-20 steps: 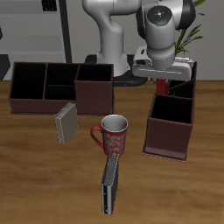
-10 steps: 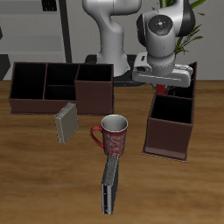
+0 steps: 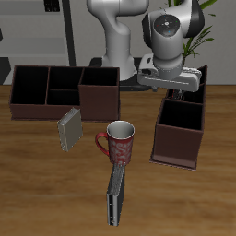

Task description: Place the red book into the left desk caddy's front compartment

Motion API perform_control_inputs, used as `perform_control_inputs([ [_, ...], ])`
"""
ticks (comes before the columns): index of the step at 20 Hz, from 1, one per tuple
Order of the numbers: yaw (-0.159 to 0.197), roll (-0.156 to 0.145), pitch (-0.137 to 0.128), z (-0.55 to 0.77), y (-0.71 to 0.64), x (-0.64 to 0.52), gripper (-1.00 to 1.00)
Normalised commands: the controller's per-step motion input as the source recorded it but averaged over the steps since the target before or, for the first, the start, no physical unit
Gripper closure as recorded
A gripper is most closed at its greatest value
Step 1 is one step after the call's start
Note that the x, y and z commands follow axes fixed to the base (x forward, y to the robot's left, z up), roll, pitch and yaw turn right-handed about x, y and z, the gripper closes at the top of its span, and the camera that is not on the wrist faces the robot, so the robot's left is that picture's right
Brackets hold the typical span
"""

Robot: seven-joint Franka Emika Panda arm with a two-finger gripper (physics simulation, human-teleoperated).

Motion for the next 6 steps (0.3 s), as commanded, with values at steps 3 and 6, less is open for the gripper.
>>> perform_control_inputs([
  [3,0.003,0.014,-0.012,0.11,-0.01,-0.07,-1.00],
  [6,0.006,0.011,-0.004,0.04,0.02,-0.05,-1.00],
])
